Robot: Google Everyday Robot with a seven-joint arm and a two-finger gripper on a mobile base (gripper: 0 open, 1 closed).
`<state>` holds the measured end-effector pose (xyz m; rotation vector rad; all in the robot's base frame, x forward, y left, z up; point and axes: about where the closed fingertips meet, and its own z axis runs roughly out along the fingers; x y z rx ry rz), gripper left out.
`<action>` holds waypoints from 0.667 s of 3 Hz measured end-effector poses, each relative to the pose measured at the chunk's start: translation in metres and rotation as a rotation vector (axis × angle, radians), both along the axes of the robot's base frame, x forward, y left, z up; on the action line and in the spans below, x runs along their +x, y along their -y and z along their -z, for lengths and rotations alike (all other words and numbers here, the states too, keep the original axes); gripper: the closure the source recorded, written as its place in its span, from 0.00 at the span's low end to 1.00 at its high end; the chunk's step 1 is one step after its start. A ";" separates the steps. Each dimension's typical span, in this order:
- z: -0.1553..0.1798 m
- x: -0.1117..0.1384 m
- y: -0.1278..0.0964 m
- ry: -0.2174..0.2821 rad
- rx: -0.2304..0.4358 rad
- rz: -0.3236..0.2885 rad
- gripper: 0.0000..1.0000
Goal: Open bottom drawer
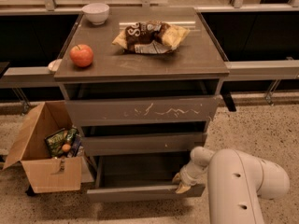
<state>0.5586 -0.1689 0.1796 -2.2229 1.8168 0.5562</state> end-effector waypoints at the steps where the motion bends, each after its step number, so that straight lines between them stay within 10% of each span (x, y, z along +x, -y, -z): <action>1: 0.000 0.000 0.000 0.000 0.000 0.000 0.38; 2: 0.000 0.000 0.000 0.000 0.000 0.000 0.15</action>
Offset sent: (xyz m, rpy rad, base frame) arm 0.0000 0.0000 0.0000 0.0000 0.0000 0.0000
